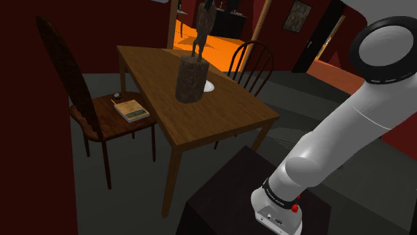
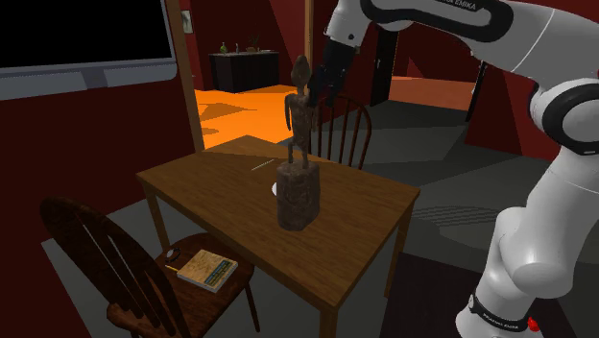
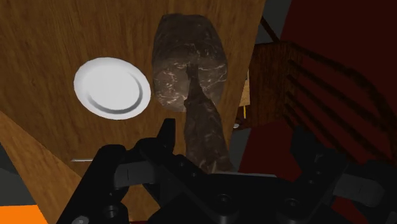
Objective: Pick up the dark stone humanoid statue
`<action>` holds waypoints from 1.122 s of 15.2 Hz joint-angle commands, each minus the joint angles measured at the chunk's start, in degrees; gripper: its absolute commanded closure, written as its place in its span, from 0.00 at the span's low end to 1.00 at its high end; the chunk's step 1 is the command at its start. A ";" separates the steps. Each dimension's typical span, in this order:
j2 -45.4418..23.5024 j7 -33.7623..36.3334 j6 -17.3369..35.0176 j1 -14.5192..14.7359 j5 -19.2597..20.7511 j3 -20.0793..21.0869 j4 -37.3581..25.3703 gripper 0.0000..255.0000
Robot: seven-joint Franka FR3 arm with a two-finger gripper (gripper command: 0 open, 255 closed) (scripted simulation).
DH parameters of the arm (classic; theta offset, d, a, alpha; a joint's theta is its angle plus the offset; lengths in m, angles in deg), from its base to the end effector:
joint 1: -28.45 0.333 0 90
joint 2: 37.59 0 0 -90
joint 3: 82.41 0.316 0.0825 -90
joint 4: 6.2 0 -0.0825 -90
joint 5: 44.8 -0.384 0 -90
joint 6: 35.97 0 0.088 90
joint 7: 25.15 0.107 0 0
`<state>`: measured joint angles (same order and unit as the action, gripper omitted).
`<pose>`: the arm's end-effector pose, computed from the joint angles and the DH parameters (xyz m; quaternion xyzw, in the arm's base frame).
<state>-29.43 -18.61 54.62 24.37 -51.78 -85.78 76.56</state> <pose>0.4961 -0.0552 0.7611 -0.9818 0.1128 -0.1392 0.0634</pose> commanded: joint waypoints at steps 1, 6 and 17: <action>-4.18 1.14 -2.28 -0.54 -1.50 -0.86 -7.45 0.00; -7.61 1.85 -2.86 -1.36 -3.19 -1.82 -12.35 0.00; -4.02 1.26 2.89 -1.14 -2.74 -1.53 -3.02 1.00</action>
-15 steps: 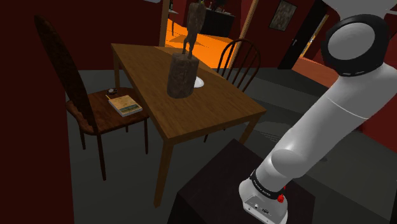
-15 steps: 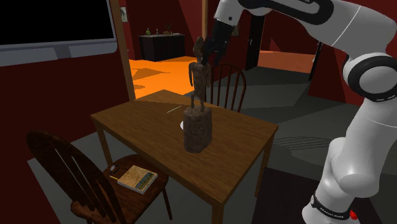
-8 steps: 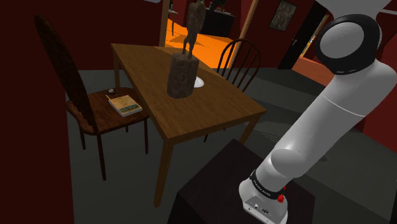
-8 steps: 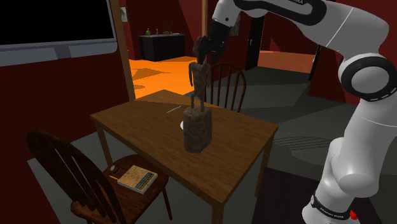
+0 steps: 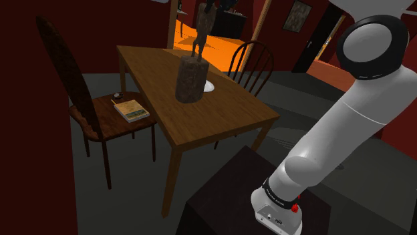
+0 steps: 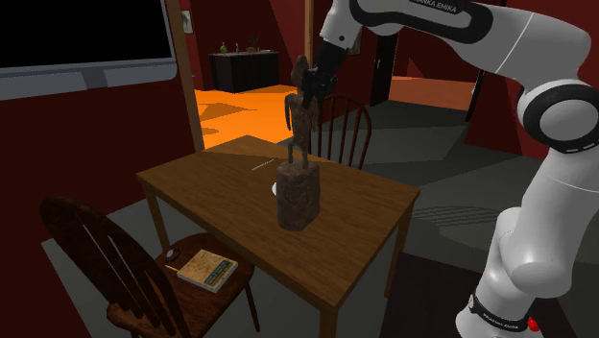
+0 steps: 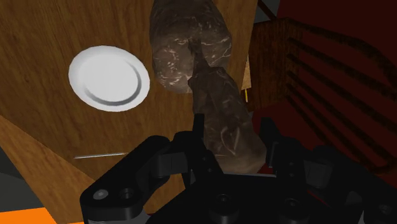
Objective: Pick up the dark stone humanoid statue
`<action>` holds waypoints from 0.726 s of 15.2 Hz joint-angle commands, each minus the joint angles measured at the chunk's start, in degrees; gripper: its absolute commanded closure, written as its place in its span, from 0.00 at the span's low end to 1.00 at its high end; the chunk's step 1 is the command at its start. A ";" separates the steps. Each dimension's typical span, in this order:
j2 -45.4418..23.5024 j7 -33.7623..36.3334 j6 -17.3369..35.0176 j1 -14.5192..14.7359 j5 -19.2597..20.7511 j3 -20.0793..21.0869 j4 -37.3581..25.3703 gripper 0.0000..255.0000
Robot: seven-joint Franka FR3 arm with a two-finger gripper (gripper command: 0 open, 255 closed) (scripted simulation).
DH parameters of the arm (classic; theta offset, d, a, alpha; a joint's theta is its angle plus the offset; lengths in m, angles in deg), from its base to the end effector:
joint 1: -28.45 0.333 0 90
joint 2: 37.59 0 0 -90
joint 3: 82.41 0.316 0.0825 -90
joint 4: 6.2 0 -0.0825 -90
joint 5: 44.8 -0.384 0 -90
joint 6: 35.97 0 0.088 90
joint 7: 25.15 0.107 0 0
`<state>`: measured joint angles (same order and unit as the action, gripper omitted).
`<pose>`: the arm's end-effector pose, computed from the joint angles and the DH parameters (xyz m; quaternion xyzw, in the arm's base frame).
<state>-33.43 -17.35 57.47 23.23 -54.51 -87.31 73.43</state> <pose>0.5212 -0.0782 0.7571 -0.9731 0.1455 -0.1572 0.0841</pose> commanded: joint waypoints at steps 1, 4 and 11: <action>-0.03 0.01 0.04 0.00 -0.02 0.00 0.10 1.00; -0.01 0.03 0.06 0.01 -0.01 0.02 0.14 1.00; -3.19 0.53 -5.09 -0.18 -0.40 -0.27 -8.20 1.00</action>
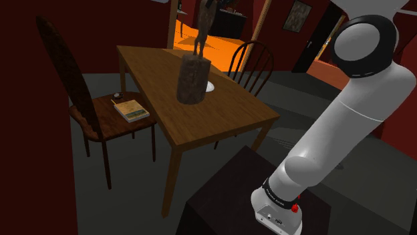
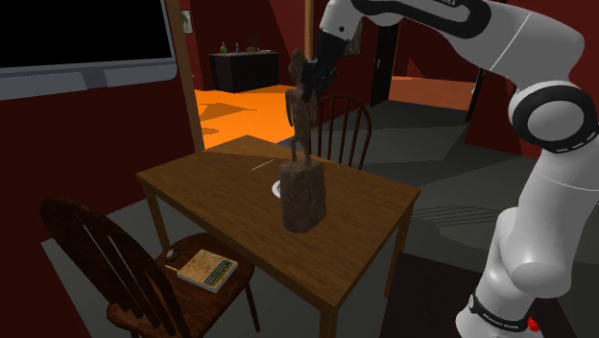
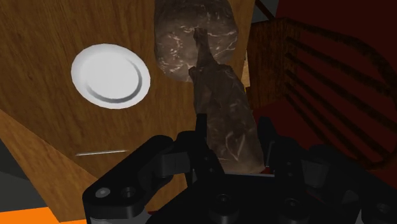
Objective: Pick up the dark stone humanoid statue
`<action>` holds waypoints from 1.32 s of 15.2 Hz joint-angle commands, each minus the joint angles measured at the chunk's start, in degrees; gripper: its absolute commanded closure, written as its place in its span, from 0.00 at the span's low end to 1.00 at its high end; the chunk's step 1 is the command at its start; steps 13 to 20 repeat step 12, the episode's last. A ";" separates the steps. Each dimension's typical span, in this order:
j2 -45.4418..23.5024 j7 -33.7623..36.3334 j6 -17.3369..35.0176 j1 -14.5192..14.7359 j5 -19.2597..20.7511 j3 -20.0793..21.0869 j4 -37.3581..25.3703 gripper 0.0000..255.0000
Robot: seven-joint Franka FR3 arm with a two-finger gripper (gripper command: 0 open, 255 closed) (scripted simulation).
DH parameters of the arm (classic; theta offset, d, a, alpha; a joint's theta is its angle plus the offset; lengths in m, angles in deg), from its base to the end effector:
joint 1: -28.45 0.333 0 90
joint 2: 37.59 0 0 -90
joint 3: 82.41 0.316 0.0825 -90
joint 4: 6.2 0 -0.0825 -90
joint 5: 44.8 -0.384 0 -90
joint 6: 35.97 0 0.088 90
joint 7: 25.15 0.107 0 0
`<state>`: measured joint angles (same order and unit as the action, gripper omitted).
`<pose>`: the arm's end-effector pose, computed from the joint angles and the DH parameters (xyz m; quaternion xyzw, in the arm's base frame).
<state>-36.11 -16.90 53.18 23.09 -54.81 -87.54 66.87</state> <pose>0.5227 -0.0787 0.7767 -0.9736 0.1460 -0.1537 0.0842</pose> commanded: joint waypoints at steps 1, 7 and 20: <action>-1.23 0.19 -1.88 -0.08 -0.20 -0.10 -3.43 1.00; -6.81 0.98 -9.27 -0.62 -1.16 -0.49 -16.39 1.00; -11.51 1.60 -14.54 -1.32 -2.15 -0.69 -26.36 1.00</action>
